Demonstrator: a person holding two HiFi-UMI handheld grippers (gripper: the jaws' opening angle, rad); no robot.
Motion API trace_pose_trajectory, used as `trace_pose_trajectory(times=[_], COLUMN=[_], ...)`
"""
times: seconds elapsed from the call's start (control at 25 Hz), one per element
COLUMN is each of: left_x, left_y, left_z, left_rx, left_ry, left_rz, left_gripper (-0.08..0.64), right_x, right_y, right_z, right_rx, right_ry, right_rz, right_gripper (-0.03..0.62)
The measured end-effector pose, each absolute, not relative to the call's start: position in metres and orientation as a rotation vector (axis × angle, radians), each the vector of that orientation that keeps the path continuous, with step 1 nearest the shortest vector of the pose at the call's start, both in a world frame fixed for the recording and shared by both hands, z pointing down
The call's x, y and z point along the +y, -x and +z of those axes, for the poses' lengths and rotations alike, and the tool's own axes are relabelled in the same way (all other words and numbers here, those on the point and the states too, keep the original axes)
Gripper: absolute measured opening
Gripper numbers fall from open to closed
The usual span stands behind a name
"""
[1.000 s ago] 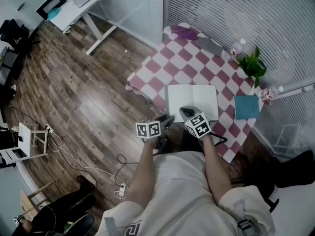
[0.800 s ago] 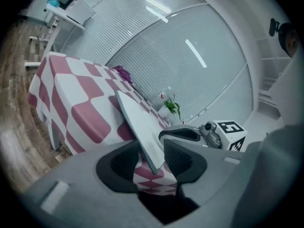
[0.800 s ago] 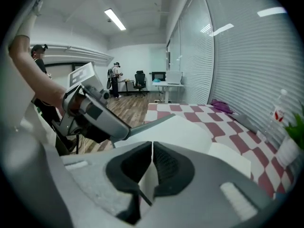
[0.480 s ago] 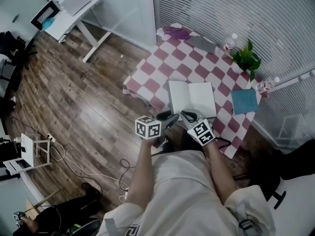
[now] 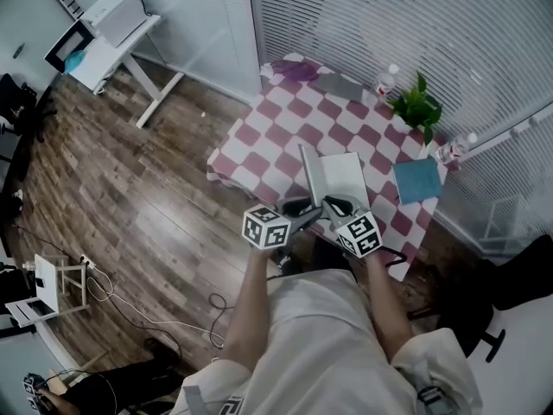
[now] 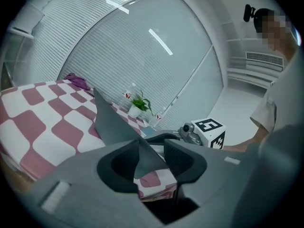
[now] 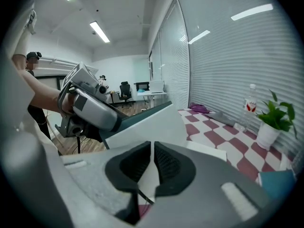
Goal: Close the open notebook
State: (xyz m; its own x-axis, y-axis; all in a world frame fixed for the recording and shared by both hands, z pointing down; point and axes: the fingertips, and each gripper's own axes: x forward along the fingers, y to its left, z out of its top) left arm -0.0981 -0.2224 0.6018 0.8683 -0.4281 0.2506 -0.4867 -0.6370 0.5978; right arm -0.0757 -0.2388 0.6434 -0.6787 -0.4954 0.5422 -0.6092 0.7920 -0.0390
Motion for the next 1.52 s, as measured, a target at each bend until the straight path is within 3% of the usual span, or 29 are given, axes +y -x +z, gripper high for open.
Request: trace_pose_trajectory(times=[1.52], left_x=[-0.255], left_y=[-0.016], left_z=[0.600], left_rx=[-0.444], left_ry=[-2.436], left_rz=[0.218], left_gripper=[0.169], right_x=[-0.265], right_y=[-0.026], right_z=[0.664], right_rx=[-2.365], right_ry=[-0.994], right_rz=[0.454], right_gripper=[0.023])
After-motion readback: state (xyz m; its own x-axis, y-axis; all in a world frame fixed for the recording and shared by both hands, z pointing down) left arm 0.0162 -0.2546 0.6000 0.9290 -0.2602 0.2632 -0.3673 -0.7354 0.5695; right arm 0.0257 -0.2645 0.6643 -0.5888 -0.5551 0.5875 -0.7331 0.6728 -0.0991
